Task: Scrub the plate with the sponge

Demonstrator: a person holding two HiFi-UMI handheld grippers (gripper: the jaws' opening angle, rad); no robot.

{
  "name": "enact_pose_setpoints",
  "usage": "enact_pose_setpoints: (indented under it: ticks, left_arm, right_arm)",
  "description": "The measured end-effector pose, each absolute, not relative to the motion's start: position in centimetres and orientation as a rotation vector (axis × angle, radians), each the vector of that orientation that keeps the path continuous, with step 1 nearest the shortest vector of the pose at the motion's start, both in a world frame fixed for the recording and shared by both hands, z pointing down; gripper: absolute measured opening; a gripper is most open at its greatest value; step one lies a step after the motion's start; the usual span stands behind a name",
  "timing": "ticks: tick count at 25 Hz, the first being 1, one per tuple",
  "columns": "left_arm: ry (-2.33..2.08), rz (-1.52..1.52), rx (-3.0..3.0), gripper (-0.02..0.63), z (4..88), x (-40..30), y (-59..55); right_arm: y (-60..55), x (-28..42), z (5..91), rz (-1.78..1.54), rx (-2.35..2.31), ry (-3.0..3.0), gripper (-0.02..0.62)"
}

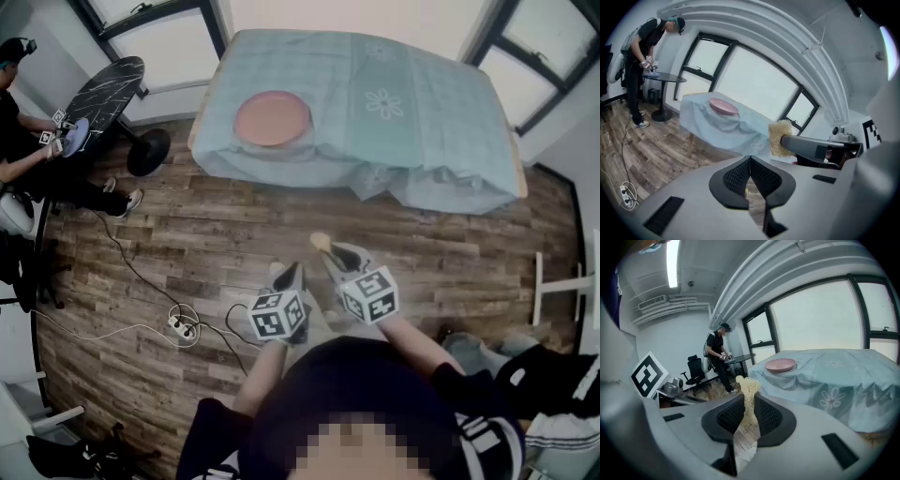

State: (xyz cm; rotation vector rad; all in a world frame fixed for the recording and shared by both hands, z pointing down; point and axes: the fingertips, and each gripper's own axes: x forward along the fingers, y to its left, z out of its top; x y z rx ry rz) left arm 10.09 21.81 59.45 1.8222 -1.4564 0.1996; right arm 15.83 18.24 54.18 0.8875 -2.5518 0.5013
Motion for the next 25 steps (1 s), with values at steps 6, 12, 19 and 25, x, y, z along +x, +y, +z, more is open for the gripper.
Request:
enact_pose_setpoints:
  ticks: [6, 12, 19, 25]
  left_arm:
    - [-1.511, 0.180, 1.797, 0.012, 59.0, 9.6, 22.9]
    - [-1.518, 0.152, 1.825, 0.012, 57.7, 10.2, 21.8]
    - [-1.526, 0.173, 1.844, 0.012, 57.1, 10.4, 21.0]
    - [-1.535, 0.175, 1.831, 0.012, 57.4, 10.2, 20.4]
  right_arm:
    - [19.2, 16.0, 53.1, 0.465, 0.851, -2.592, 0.066]
    - [18.4, 16.8, 52.3, 0.479, 0.864, -2.610, 0.066]
    - [17.7, 17.1, 52.0, 0.488, 0.869, -2.625, 0.066]
    - [17.4, 16.8, 52.4, 0.516, 0.854, -2.628, 0.066]
